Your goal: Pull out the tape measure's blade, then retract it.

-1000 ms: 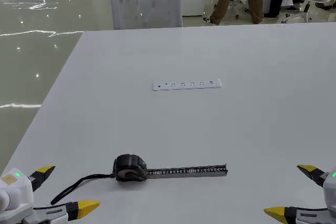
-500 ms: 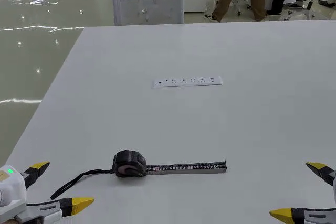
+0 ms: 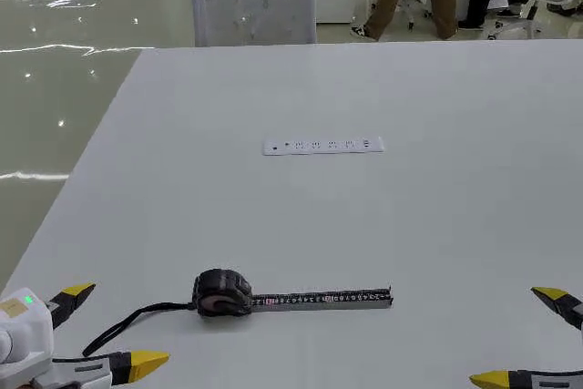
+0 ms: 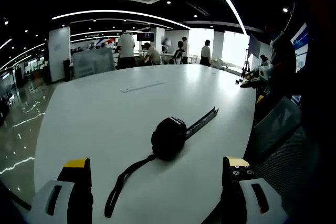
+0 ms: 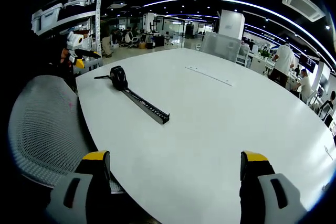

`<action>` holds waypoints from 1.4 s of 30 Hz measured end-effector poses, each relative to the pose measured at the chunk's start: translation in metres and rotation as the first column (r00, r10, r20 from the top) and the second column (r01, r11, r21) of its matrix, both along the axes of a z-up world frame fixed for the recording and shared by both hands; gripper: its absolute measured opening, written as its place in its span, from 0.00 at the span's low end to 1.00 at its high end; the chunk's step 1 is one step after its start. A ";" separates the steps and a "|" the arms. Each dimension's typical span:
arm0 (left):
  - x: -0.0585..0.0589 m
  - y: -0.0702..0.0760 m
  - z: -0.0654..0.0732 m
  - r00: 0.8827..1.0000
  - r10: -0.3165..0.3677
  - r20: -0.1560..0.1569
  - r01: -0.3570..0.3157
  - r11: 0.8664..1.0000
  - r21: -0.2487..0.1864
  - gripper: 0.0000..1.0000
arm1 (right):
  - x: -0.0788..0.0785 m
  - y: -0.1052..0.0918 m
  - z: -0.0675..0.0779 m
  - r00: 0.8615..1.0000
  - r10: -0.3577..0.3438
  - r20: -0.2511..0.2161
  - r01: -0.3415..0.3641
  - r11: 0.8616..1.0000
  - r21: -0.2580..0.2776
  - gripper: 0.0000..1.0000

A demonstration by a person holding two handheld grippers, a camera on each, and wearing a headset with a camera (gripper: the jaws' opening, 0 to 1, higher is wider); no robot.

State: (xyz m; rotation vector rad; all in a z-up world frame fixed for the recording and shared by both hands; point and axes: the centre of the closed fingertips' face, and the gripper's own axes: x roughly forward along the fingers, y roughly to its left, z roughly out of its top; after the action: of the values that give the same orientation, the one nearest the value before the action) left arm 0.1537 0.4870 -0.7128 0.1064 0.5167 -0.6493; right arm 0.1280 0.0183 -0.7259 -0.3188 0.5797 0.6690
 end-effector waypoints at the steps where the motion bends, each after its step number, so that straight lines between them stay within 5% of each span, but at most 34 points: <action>1: 0.000 -0.001 0.000 1.000 0.002 -0.008 -0.002 1.000 -0.006 1.00 | 0.000 0.000 0.000 1.000 0.004 0.002 -0.004 1.000 -0.003 1.00; 3: 0.001 -0.008 0.004 0.998 0.014 -0.053 -0.016 0.999 -0.040 1.00 | 0.003 0.002 0.001 1.000 0.022 0.008 -0.022 1.000 -0.020 1.00; 4: 0.003 -0.012 0.008 0.999 0.005 -0.051 -0.008 0.999 -0.050 1.00 | 0.004 0.003 0.001 0.999 0.036 0.007 -0.036 0.999 -0.034 1.00; 7: 0.014 -0.024 0.021 1.000 -0.020 0.005 0.020 1.000 0.011 1.00 | 0.007 0.009 0.000 0.998 0.068 -0.015 -0.069 0.997 -0.047 1.00; 10: 0.021 -0.037 0.023 1.000 -0.014 -0.005 0.014 1.000 0.014 1.00 | 0.011 0.015 -0.002 0.994 0.104 -0.037 -0.107 0.992 -0.066 1.00; 15: 0.024 -0.049 0.010 0.999 0.008 -0.036 -0.007 1.000 0.024 1.00 | 0.016 0.027 -0.003 0.984 0.168 -0.060 -0.172 0.981 -0.086 1.00; 18: 0.024 -0.054 -0.009 0.993 0.029 -0.112 -0.027 0.999 0.024 1.00 | 0.020 0.034 -0.008 0.974 0.208 -0.089 -0.218 0.967 -0.128 1.00; 20: 0.029 -0.056 -0.017 0.988 0.077 -0.132 -0.075 0.997 0.022 1.00 | 0.026 0.035 -0.010 0.969 0.226 -0.097 -0.239 0.960 -0.144 1.00; 23: 0.036 -0.064 -0.017 0.987 0.135 -0.090 -0.132 0.991 0.036 1.00 | 0.033 0.041 -0.014 0.962 0.247 -0.113 -0.262 0.952 -0.157 1.00; 27: 0.044 -0.073 -0.026 0.981 0.174 -0.082 -0.170 0.984 0.057 1.00 | 0.040 0.054 -0.018 0.948 0.288 -0.134 -0.307 0.939 -0.153 1.00; 29: 0.045 -0.082 -0.029 0.979 0.178 -0.098 -0.174 0.984 0.045 0.99 | 0.044 0.060 -0.021 0.940 0.306 -0.148 -0.329 0.930 -0.163 1.00; 33: 0.047 -0.093 -0.036 0.979 0.186 -0.079 -0.181 0.981 0.063 0.99 | 0.048 0.073 -0.027 0.917 0.360 -0.173 -0.390 0.901 -0.191 1.00; 35: 0.049 -0.092 -0.041 0.964 0.247 -0.101 -0.245 0.969 0.031 0.99 | 0.049 0.078 -0.028 0.906 0.384 -0.181 -0.416 0.887 -0.202 1.00; 36: 0.049 -0.091 -0.043 0.946 0.298 -0.127 -0.300 0.954 0.002 0.99 | 0.051 0.080 -0.031 0.899 0.396 -0.188 -0.431 0.876 -0.215 1.00; 38: 0.052 -0.087 -0.046 0.931 0.348 -0.111 -0.350 0.937 0.001 0.99 | 0.054 0.083 -0.034 0.888 0.414 -0.200 -0.453 0.863 -0.225 1.00; 42: 0.051 -0.096 -0.049 0.926 0.364 -0.095 -0.368 0.929 -0.031 1.00 | 0.063 0.089 -0.042 0.860 0.461 -0.217 -0.506 0.825 -0.253 0.97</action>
State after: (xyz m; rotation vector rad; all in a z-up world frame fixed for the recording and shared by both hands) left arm 0.2047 0.3907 -0.7616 -0.0656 0.5873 -0.2999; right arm 0.1915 0.1076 -0.7676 -0.7267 0.7532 1.1084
